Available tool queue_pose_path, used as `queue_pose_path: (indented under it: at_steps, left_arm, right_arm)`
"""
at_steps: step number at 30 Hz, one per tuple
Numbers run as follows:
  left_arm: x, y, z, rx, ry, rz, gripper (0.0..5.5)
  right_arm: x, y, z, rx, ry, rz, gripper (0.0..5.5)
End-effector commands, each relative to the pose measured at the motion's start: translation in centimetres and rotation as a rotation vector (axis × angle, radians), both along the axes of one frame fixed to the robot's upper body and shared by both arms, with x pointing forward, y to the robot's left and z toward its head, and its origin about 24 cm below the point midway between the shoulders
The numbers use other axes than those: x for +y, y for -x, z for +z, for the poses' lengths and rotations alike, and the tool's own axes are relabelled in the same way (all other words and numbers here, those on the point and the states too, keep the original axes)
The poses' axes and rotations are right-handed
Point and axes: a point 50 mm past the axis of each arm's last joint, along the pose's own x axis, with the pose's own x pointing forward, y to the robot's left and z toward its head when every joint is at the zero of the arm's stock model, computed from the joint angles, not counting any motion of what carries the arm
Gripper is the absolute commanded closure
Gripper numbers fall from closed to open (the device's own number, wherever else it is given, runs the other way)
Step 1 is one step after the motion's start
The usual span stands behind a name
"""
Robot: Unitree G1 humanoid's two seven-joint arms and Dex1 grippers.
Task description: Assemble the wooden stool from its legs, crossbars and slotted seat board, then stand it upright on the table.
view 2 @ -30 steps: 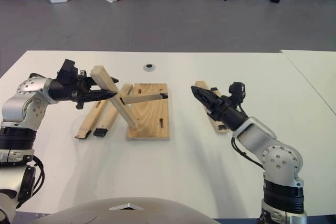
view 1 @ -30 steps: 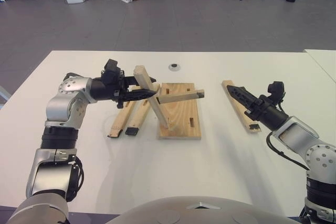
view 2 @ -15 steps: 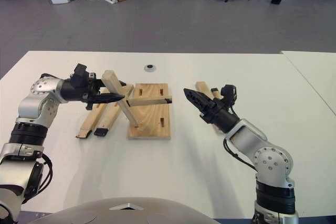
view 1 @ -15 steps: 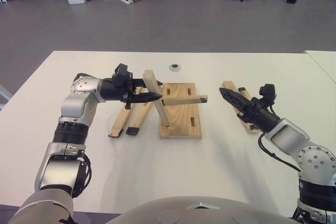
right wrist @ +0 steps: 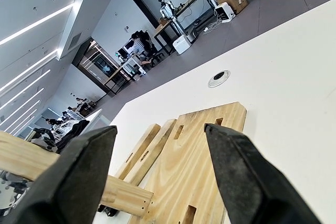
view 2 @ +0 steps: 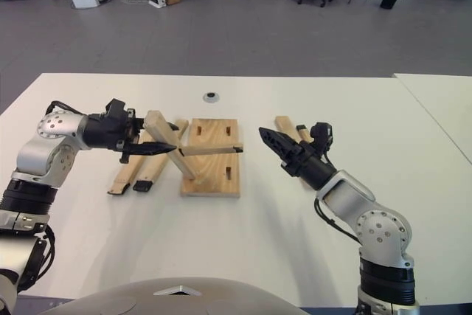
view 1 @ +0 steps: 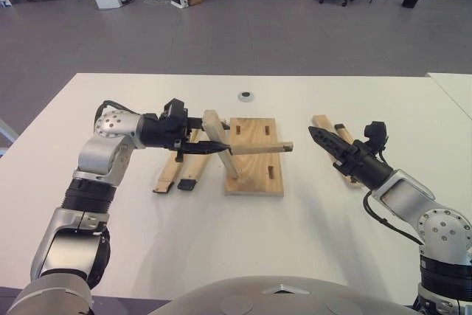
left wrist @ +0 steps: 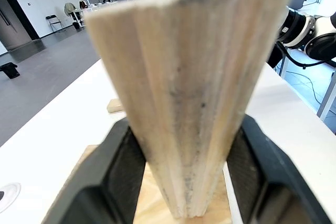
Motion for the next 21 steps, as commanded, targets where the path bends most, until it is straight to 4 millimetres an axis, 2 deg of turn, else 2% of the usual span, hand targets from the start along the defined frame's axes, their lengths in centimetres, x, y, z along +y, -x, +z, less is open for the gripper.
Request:
queue_pose_path:
  at_steps: [1, 5, 6, 11, 14, 19, 21]
  left_arm:
    - [0.2, 4.0, -8.9, 0.507, -0.223, 0.018, 3.45]
    - [0.4, 3.3, -9.1, 0.482, -0.225, 0.087, 3.45]
    - [0.4, 3.2, -9.0, 0.467, -0.224, 0.091, 3.06]
    - [0.7, 2.5, -8.8, 0.414, -0.236, 0.129, 2.19]
    - [1.6, 1.9, -8.7, 0.374, -0.262, 0.188, 1.60]
    - [2.7, 1.4, -8.3, 0.252, -0.252, 0.362, 0.74]
    - [2.7, 0.9, -8.0, 0.169, -0.200, 0.472, 0.74]
  right_arm:
    - [-0.1, -0.2, -0.2, 0.009, 0.011, -0.046, 2.38]
    - [-0.2, -0.3, -0.2, 0.014, 0.008, -0.060, 2.38]
    - [-0.2, -0.3, -0.2, 0.015, 0.008, -0.064, 2.38]
    - [-0.3, -0.4, -0.3, 0.021, 0.011, -0.074, 2.38]
    - [-0.3, -0.4, -0.4, 0.021, 0.011, -0.074, 2.38]
    - [-0.3, -0.1, -0.6, 0.028, 0.014, -0.081, 2.38]
    - [-0.2, 0.0, -0.7, 0.033, 0.012, -0.083, 2.38]
